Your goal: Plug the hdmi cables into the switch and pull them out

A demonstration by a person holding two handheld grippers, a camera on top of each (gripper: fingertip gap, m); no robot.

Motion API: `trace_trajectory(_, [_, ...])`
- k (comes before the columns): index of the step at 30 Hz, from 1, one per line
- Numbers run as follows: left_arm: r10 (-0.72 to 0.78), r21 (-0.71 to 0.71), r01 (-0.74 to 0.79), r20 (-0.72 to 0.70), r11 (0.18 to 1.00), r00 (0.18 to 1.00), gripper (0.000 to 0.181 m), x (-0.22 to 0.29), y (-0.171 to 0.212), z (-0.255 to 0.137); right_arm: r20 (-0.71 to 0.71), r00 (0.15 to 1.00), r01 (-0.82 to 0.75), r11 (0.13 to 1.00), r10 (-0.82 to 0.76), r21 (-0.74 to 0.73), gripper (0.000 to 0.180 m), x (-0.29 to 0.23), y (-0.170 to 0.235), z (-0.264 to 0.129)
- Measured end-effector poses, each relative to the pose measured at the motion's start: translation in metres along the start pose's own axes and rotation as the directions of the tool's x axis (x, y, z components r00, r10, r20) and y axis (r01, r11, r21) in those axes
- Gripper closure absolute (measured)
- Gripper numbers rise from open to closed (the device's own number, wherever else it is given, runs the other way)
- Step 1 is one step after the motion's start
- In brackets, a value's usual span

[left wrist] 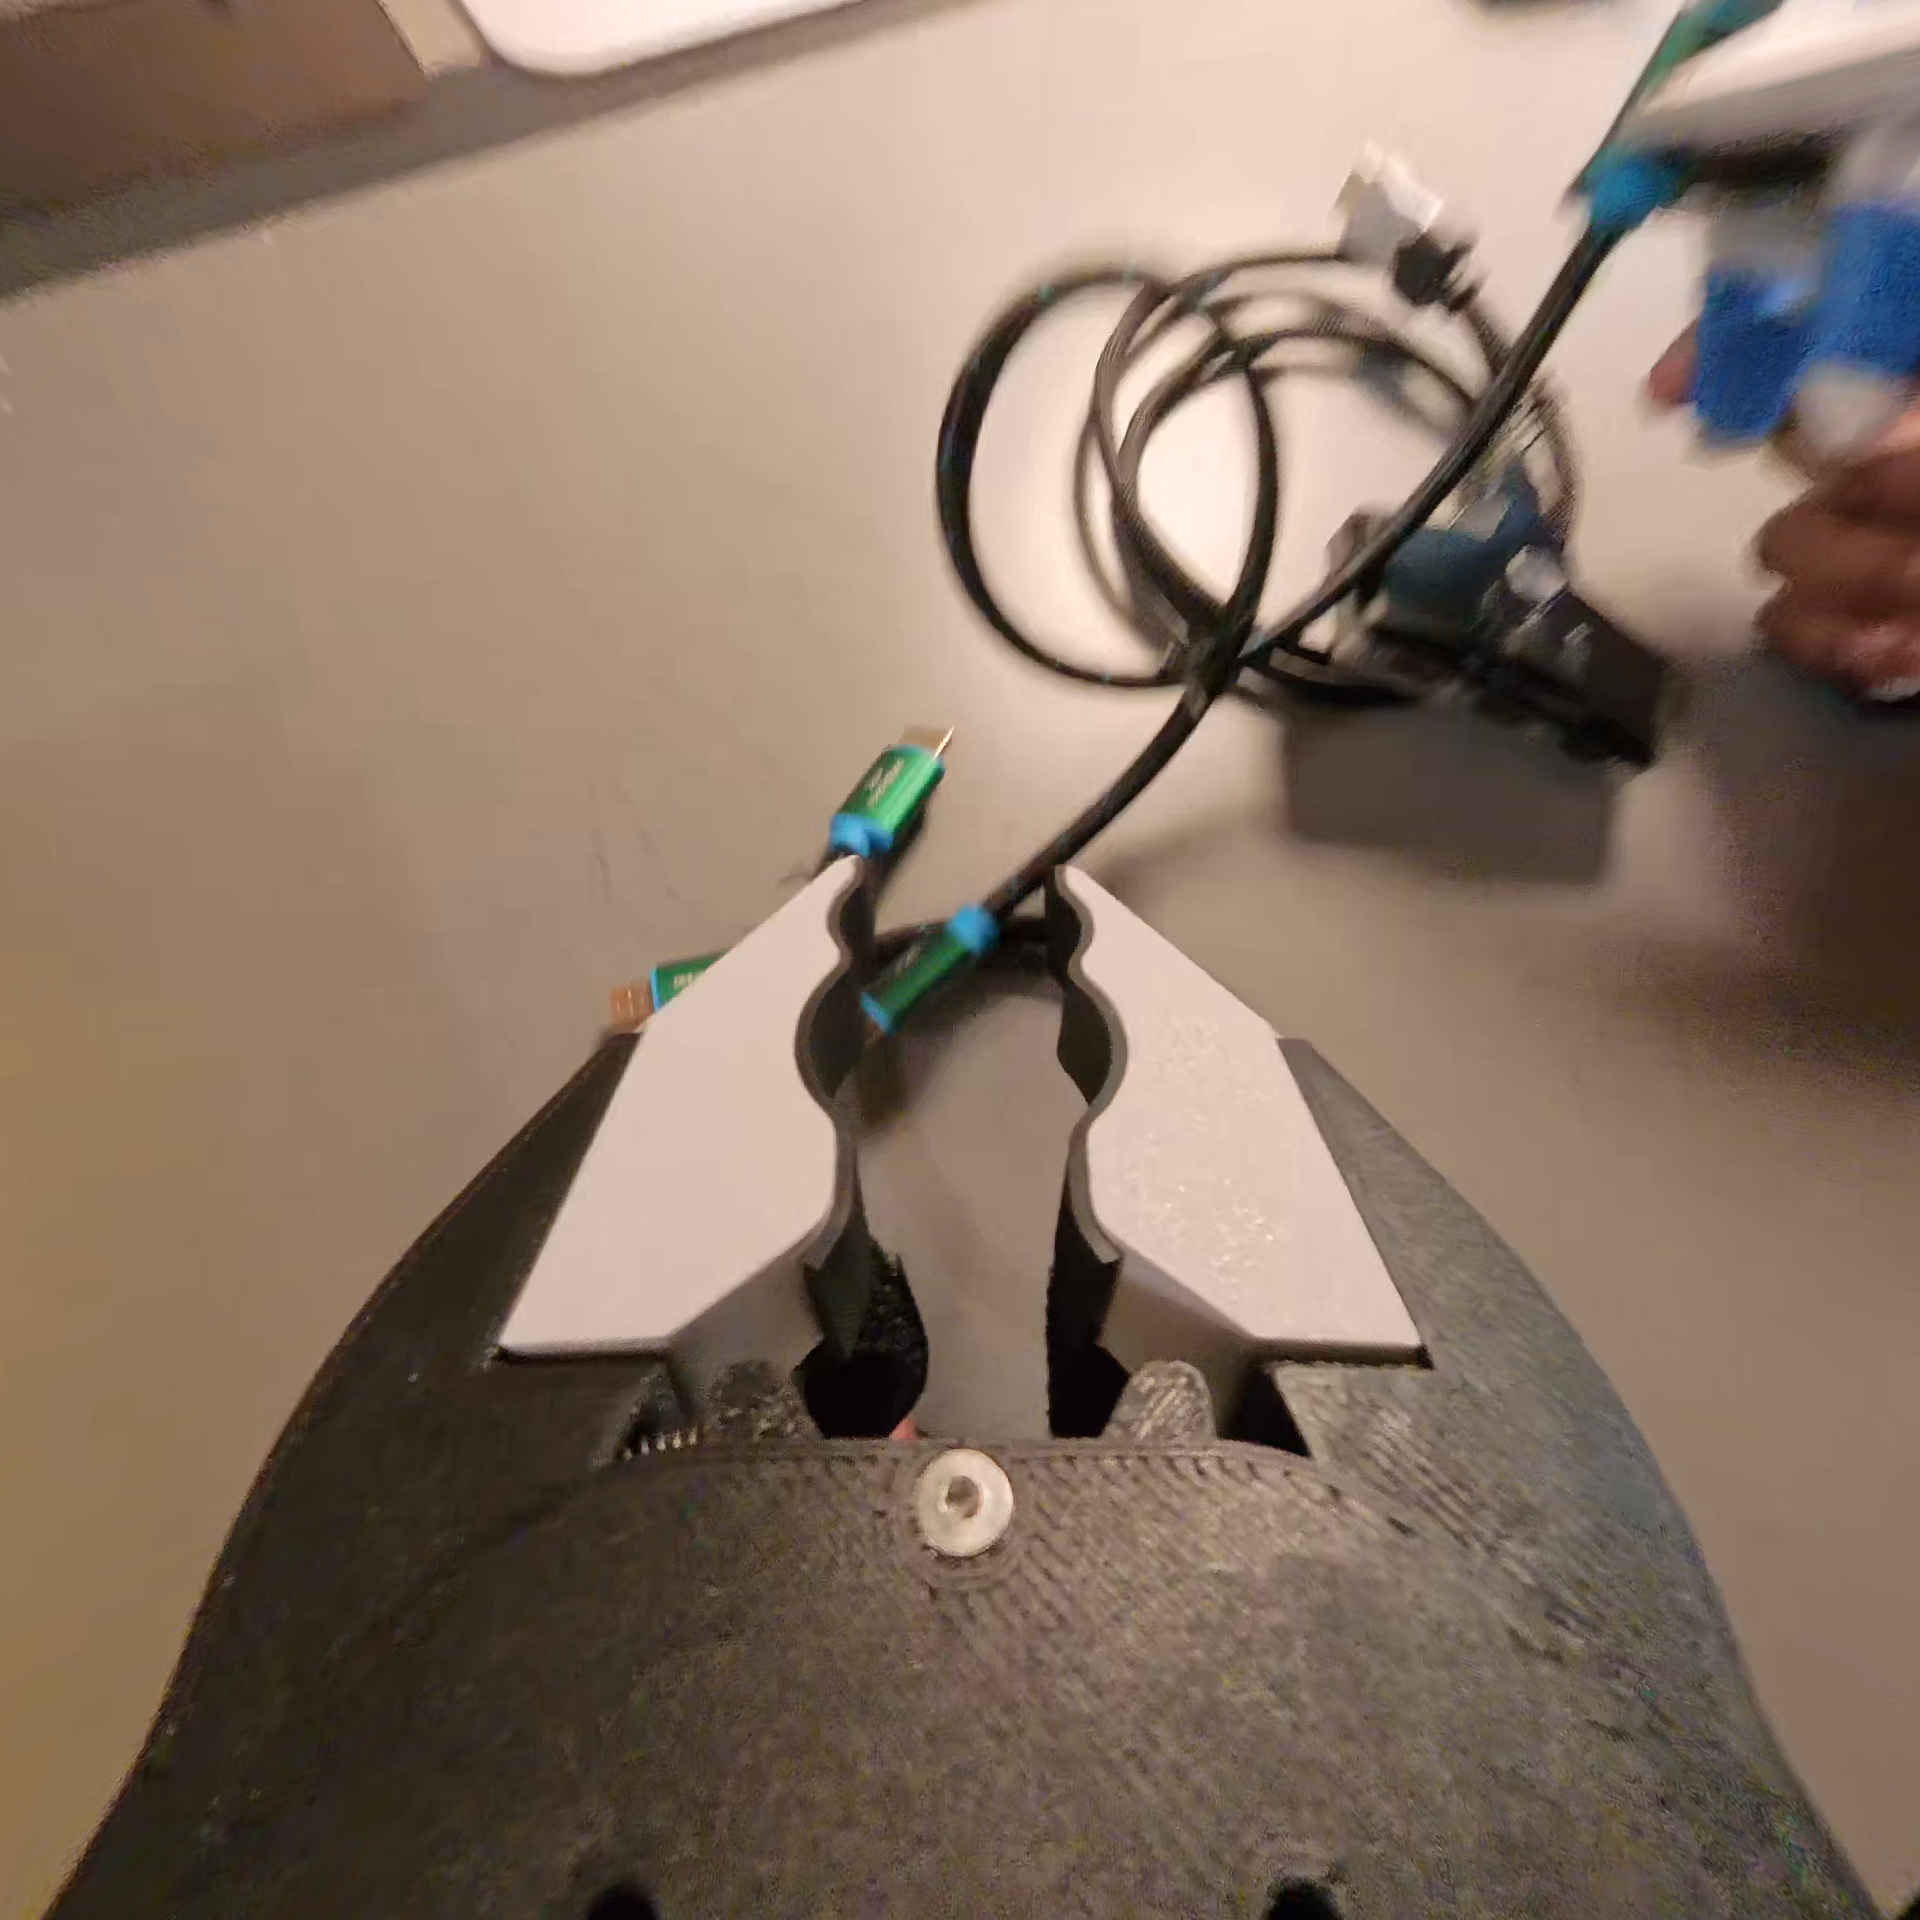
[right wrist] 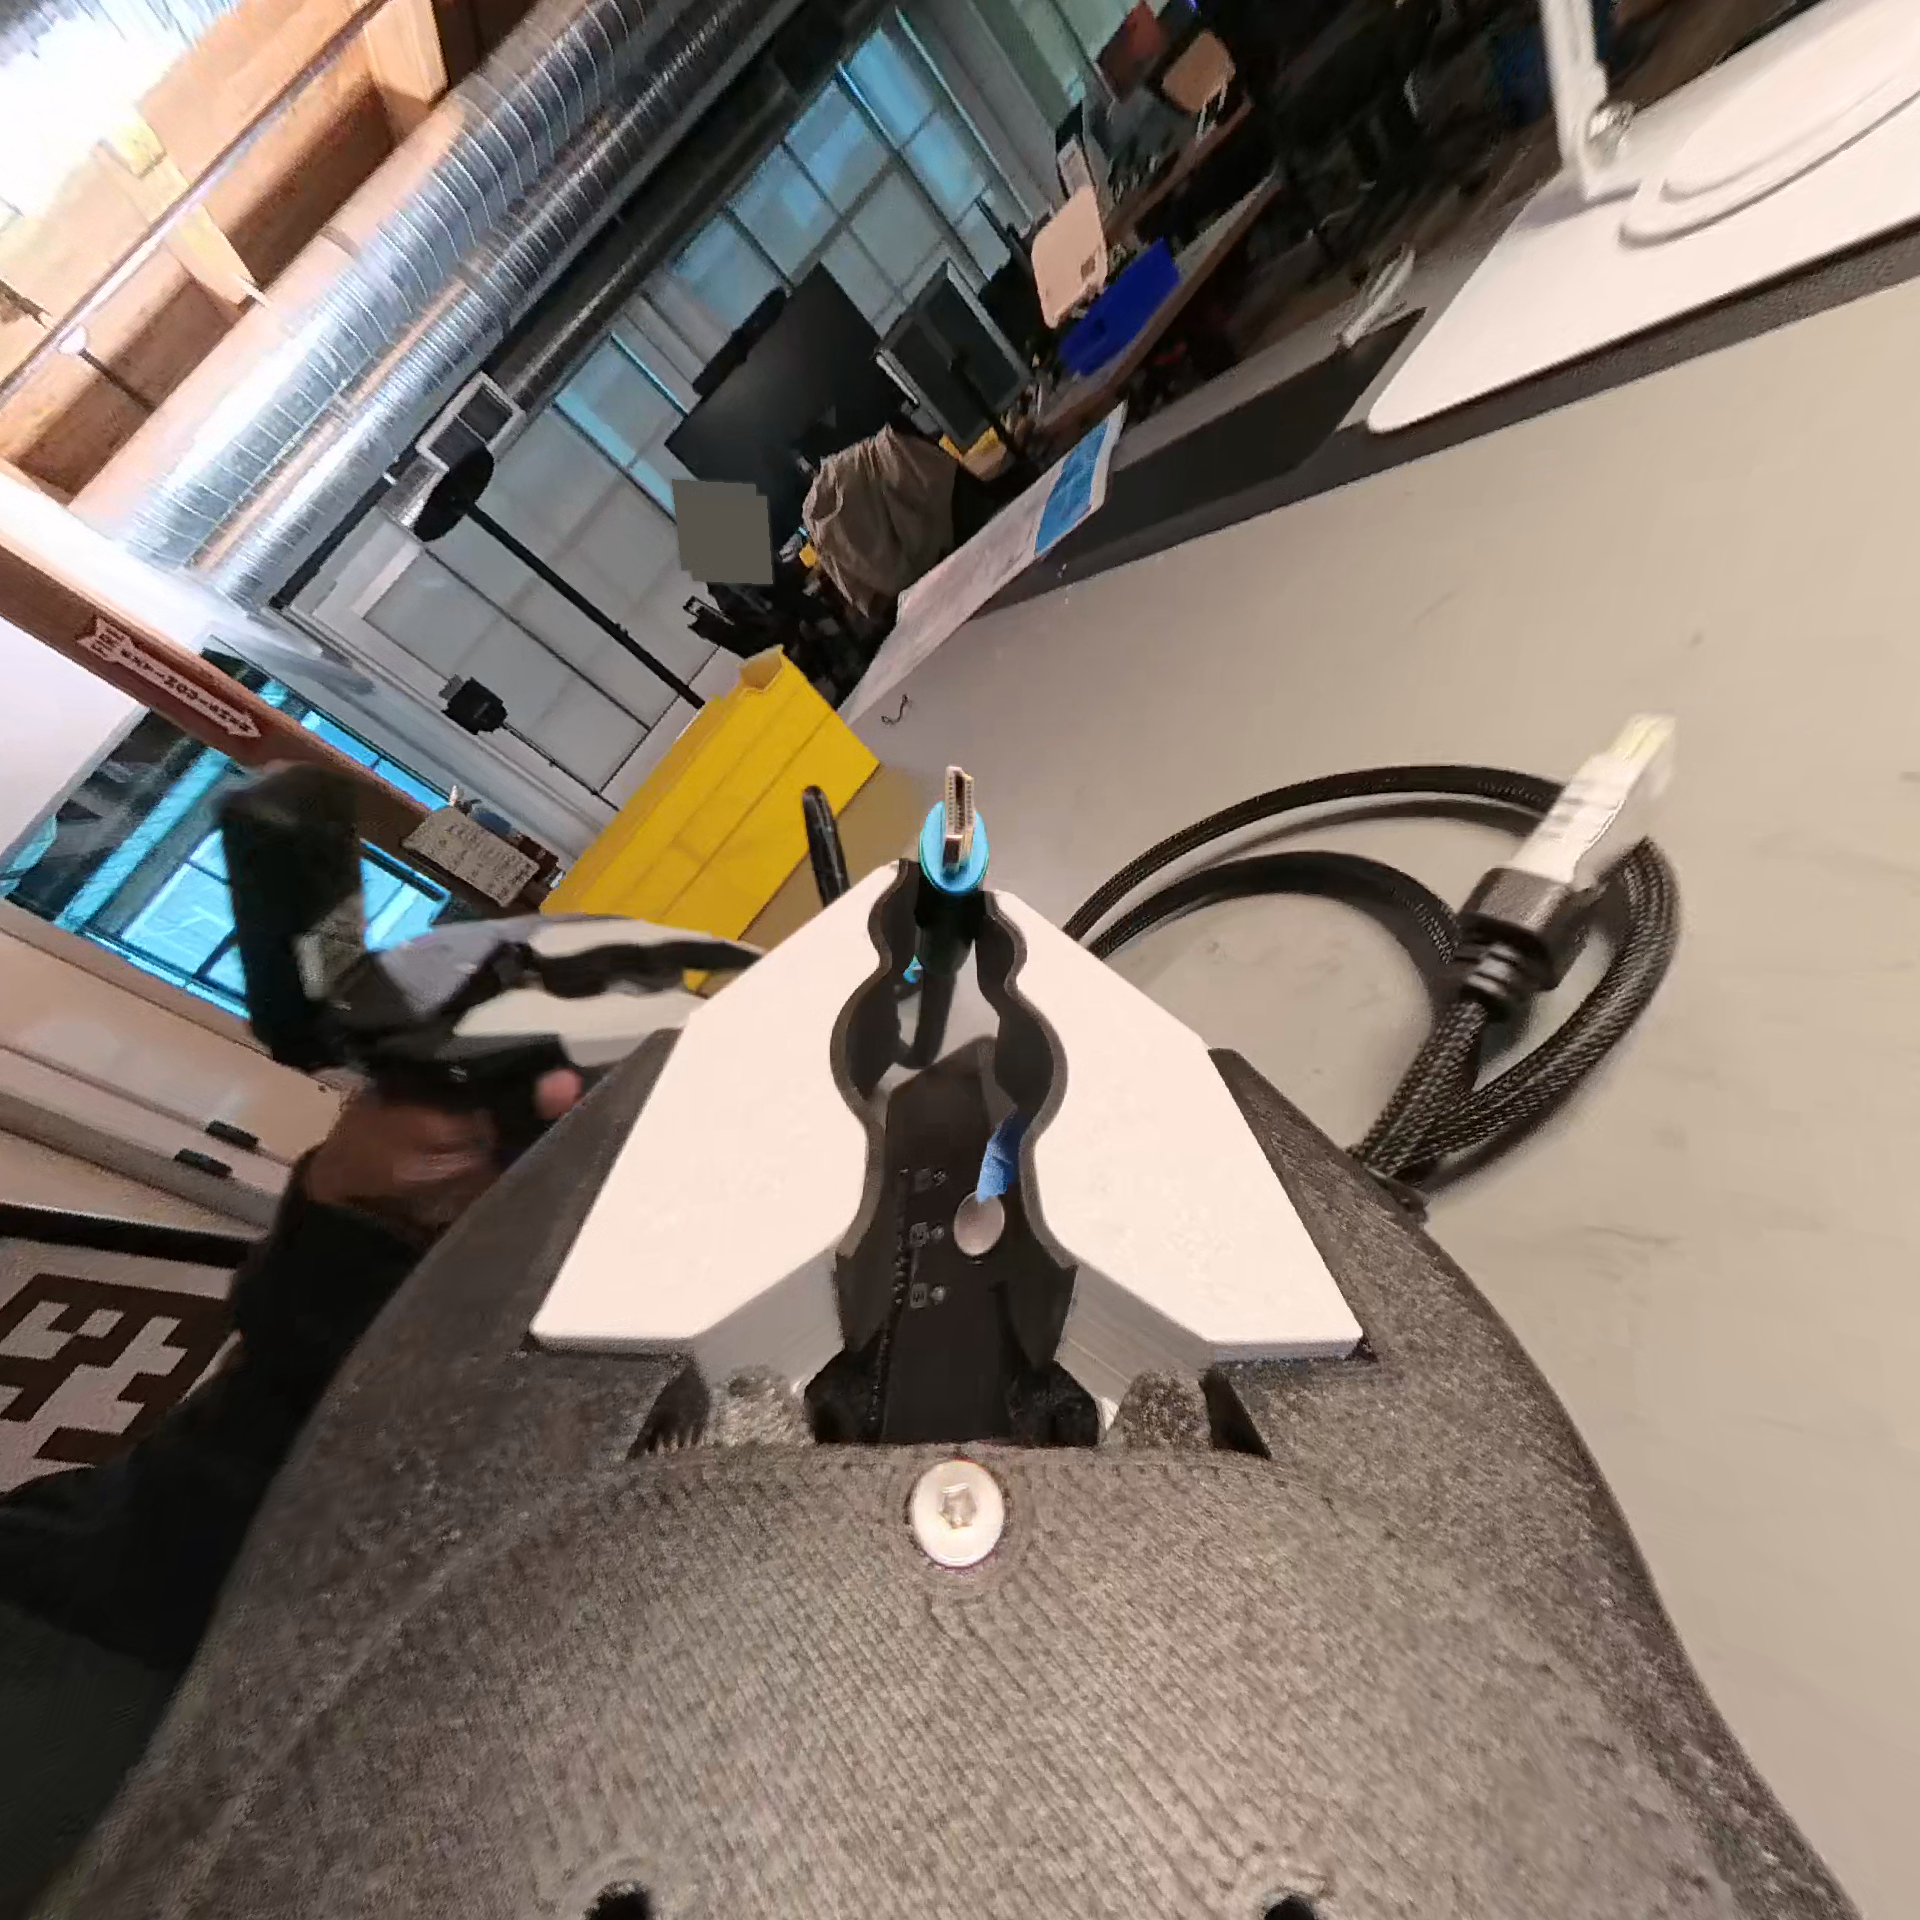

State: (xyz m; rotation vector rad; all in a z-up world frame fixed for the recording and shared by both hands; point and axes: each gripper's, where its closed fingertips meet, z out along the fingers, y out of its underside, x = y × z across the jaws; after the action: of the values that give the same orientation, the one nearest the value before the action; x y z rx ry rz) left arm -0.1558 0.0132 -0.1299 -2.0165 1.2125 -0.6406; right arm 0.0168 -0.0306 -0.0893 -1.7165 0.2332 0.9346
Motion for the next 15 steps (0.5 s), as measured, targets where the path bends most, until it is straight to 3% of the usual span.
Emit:
trace_trajectory(3, [0.057,0.112,-0.05,-0.054,0.992,0.997,0.133,0.024,-0.039,-0.016,-0.004,1.0,-0.014,0.999,0.014,-0.029,0.167,-0.002,0.009,0.006])
trace_trajectory(7, [0.254,0.194,-0.221,-0.168,0.956,0.953,0.13,0.082,-0.077,-0.007,-0.025,0.999,-0.028,0.998,0.026,-0.062,0.168,-0.003,0.018,0.011])
trace_trajectory(11, [0.375,0.137,-0.354,-0.182,0.925,0.909,0.131,0.11,-0.079,0.043,-0.031,0.998,-0.052,0.994,0.049,-0.094,0.166,-0.004,0.025,0.011])
trace_trajectory(15, [0.404,0.136,-0.384,-0.18,0.913,0.897,0.14,0.121,-0.076,0.071,-0.001,0.996,-0.083,0.986,0.084,-0.144,0.167,-0.005,0.031,0.011])
